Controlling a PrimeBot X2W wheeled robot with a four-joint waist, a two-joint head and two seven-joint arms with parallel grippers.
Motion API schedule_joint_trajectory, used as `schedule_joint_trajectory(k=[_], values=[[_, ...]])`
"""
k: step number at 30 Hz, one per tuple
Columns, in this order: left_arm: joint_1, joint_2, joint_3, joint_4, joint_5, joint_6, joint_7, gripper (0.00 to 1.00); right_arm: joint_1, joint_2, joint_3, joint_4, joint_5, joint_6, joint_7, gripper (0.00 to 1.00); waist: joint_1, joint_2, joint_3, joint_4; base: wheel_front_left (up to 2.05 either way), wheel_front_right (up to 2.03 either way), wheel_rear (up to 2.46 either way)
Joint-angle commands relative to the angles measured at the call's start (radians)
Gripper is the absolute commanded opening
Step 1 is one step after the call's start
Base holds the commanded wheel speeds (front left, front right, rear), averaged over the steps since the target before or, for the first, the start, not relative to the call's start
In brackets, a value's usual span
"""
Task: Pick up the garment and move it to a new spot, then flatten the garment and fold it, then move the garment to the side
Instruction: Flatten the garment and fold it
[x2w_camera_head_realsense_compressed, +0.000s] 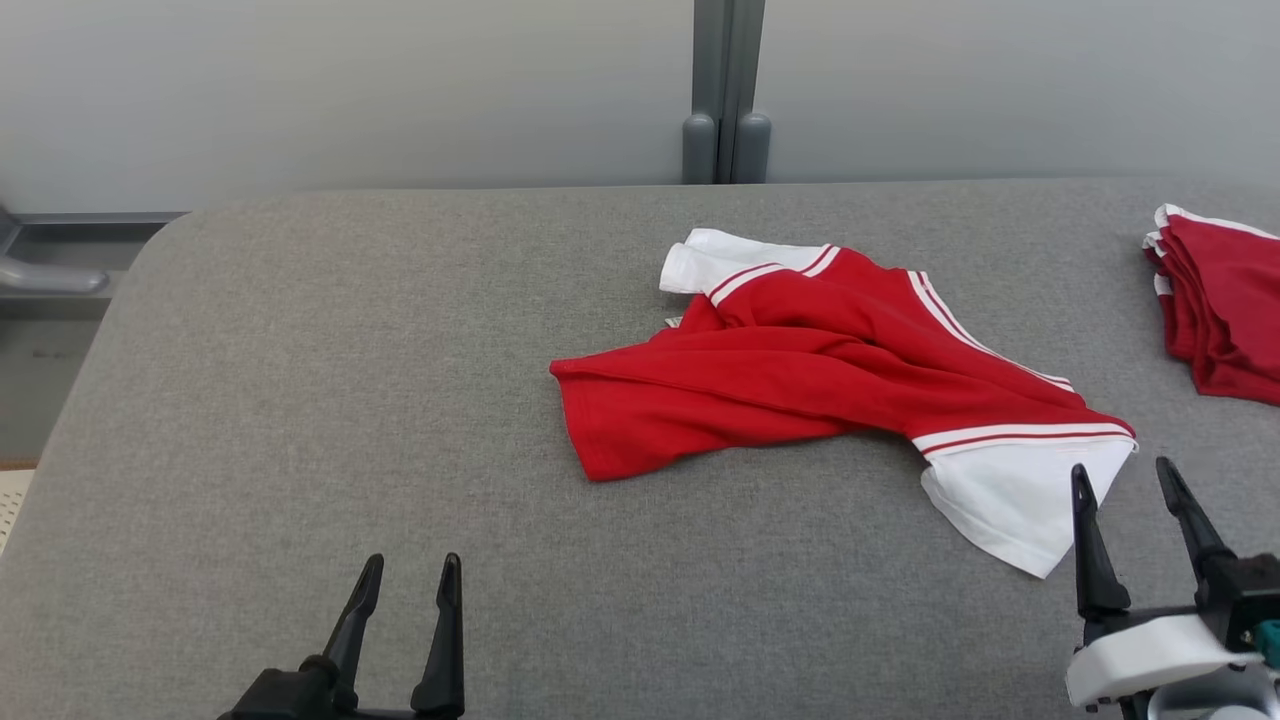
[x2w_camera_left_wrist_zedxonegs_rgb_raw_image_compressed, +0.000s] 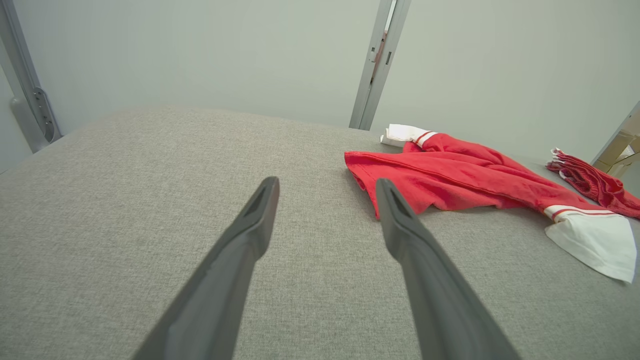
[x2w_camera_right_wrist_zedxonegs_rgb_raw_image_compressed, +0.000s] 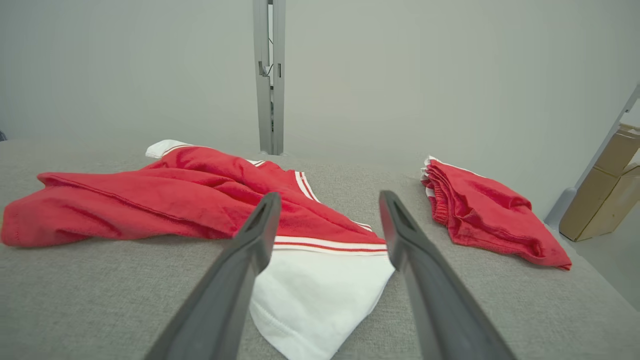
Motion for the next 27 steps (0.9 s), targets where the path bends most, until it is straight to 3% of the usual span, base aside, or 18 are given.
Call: schedule_joint_trajectory(k=[1,13,20,23,27], values=[[0.008,0.002,0.004,0.0,0.011,-0.004,0.0,1.0,0.022,0.007,-0.007,-0.012,-0.011,-0.002,-0.002,1.0,0.0,0.0,0.0,0.0,0.0,0.0,0.0],[-0.024,0.002,0.016,0.009,0.017,-0.009,0.0,1.0,0.078,0.055,0.006,-0.021,-0.026,-0.002,-0.002,1.0,0.0,0.0,0.012,-0.018,0.0,0.0,0.0],[-0.161,0.002,0.009,0.059,0.032,-0.017,0.0,1.0,0.027,0.063,0.022,-0.046,-0.037,-0.002,-0.002,1.0,0.0,0.0,0.074,-0.05,0.0,0.0,0.0],[-0.287,0.032,-0.057,0.118,0.045,-0.017,0.0,1.0,0.004,0.064,0.035,-0.062,-0.04,-0.002,-0.002,1.0,0.0,0.0,0.113,-0.067,0.0,0.0,0.0],[-0.479,0.121,-0.213,0.272,0.02,-0.016,0.004,1.0,-0.025,0.066,0.052,-0.076,-0.044,-0.002,-0.002,1.0,0.0,0.0,0.168,-0.093,0.0,0.0,0.0]])
